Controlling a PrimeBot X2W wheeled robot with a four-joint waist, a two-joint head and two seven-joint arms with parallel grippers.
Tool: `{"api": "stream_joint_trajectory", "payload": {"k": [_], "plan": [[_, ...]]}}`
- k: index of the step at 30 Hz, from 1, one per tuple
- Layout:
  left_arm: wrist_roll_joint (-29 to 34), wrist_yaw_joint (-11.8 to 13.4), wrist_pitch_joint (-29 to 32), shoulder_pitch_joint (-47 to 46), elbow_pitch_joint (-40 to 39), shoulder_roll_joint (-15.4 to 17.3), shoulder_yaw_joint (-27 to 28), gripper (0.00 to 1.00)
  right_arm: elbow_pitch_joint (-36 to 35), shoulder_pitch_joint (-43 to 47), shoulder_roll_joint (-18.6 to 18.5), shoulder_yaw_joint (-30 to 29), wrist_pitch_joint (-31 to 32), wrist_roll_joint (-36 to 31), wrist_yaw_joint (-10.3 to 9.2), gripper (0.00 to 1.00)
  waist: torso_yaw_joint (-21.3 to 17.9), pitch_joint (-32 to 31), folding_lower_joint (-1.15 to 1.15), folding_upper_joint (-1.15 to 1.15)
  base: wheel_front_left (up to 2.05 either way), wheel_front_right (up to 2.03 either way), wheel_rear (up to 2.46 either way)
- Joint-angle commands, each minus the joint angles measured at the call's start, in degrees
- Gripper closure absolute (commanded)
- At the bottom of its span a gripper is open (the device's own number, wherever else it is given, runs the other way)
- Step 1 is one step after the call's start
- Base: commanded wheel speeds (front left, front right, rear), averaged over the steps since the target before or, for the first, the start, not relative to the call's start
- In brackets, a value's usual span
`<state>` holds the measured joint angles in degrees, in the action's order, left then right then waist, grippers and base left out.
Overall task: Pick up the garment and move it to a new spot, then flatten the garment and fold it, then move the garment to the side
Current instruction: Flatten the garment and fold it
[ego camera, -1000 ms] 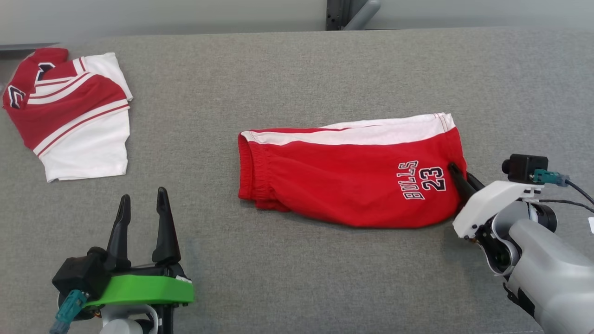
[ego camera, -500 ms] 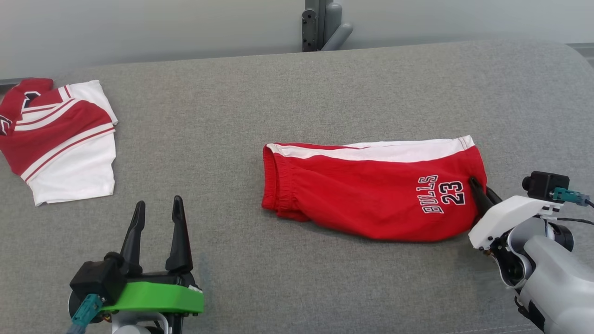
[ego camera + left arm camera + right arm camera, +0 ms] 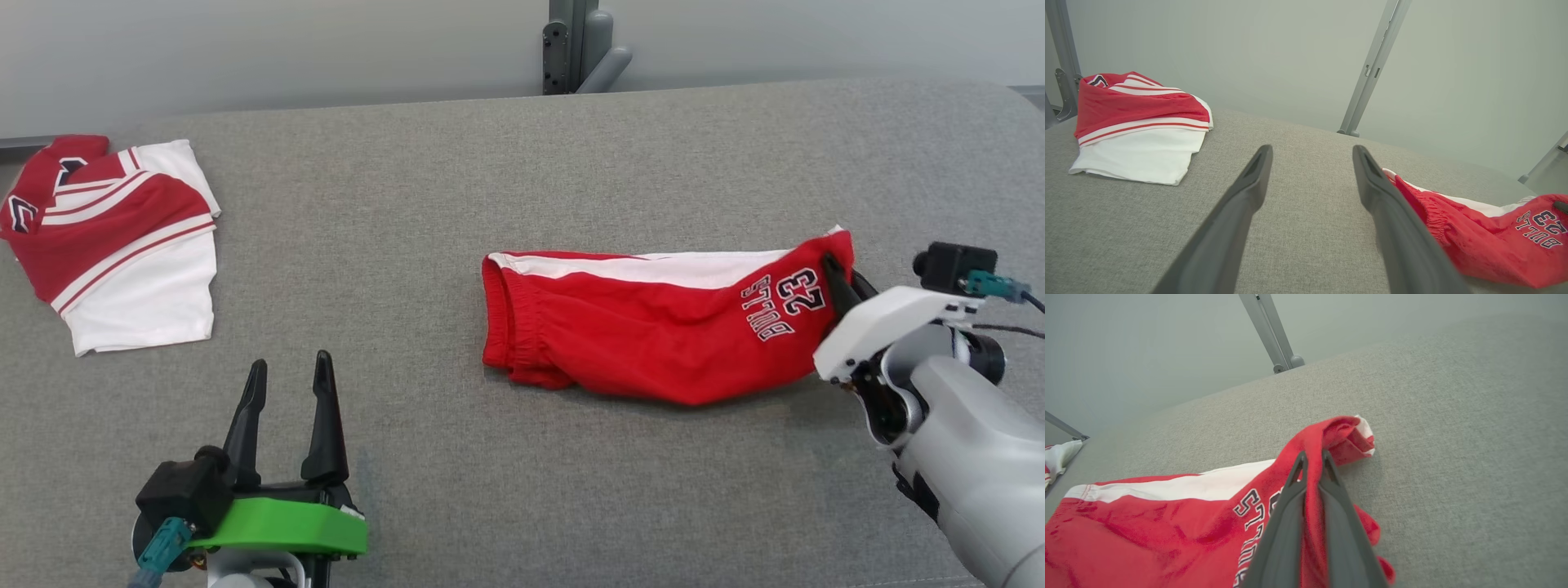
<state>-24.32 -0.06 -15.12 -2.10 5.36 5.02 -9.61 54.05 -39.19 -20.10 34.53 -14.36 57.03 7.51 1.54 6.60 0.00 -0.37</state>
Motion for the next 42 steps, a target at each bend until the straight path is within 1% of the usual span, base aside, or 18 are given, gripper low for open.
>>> {"api": "stream_joint_trajectory", "payload": {"k": [1,7,10,14,17,24,29,33,34,35,36,37,42], "plan": [[-0.02,-0.27,-0.02,-0.37,0.10,-0.01,-0.04,0.00,0.11,-1.41,0.97,0.26,0.32,-0.67,-0.04,1.00,0.25,-0.22,0.00,0.37,0.00,0.00,0.00],[-0.06,-0.51,-0.04,-0.80,0.19,-0.45,-0.29,0.00,-2.92,-5.83,6.79,2.93,2.67,-3.57,-0.04,1.00,1.47,-0.84,0.00,0.37,0.00,0.00,0.00],[-0.11,-0.60,-0.04,-0.79,0.00,-0.67,-0.36,0.00,-5.36,-6.24,9.68,4.89,4.31,-4.39,-0.04,1.00,2.33,-0.90,0.00,0.37,0.00,0.00,0.00],[-0.11,-0.82,-0.04,-0.87,-0.11,-0.99,-0.32,0.00,-7.81,-5.50,12.43,7.13,6.11,-5.08,-0.04,1.00,3.50,-0.61,0.00,0.37,0.00,0.00,0.00],[0.00,-0.95,-0.05,-1.04,-0.07,-1.17,-0.22,0.00,-7.91,-5.17,13.64,8.00,6.77,-5.66,-0.04,1.00,4.37,-0.24,0.00,0.37,0.00,0.00,0.00],[0.25,-1.34,-0.04,-1.69,0.31,-1.46,-0.18,0.00,-5.12,-5.41,15.83,9.16,7.48,-6.46,-0.04,1.00,6.03,0.62,0.00,0.37,0.00,0.00,0.00],[0.36,-1.58,-0.04,-2.17,0.64,-1.65,-0.11,0.00,-2.35,-6.43,16.58,10.80,6.87,-7.89,-0.04,1.00,6.62,0.97,0.00,0.37,0.00,0.00,0.00],[0.48,-1.57,-0.04,-2.44,0.82,-1.73,0.03,0.00,-1.43,-6.64,16.96,12.08,6.67,-8.57,-0.04,1.00,6.70,1.02,0.00,0.37,0.00,0.00,0.00],[0.52,-1.57,-0.04,-2.43,0.88,-1.75,0.07,0.00,-1.20,-6.62,17.02,12.53,6.66,-8.64,-0.04,0.91,6.68,0.99,0.00,0.37,0.00,0.00,0.00],[0.52,-1.57,-0.04,-2.43,0.94,-1.79,0.14,0.00,-1.04,-6.60,17.03,12.85,6.47,-8.68,-0.04,0.67,6.63,0.95,0.00,0.37,0.00,0.00,0.00],[0.48,-1.59,-0.04,-2.43,0.98,-1.81,0.22,0.00,-0.90,-6.55,17.05,13.17,6.27,-8.69,-0.04,0.31,6.54,0.90,0.00,0.37,0.00,0.00,0.00],[0.49,-1.61,-0.05,-2.43,1.02,-1.84,0.31,0.00,-0.84,-6.50,17.08,13.46,6.15,-8.71,-0.04,0.00,6.44,0.82,0.00,0.37,0.00,0.00,0.00],[0.67,-1.65,-0.05,-2.02,1.11,-1.94,0.62,0.00,-2.01,-5.72,17.18,14.01,4.51,-7.60,-0.04,0.00,5.54,0.27,0.00,0.37,0.00,0.00,0.00]]}}
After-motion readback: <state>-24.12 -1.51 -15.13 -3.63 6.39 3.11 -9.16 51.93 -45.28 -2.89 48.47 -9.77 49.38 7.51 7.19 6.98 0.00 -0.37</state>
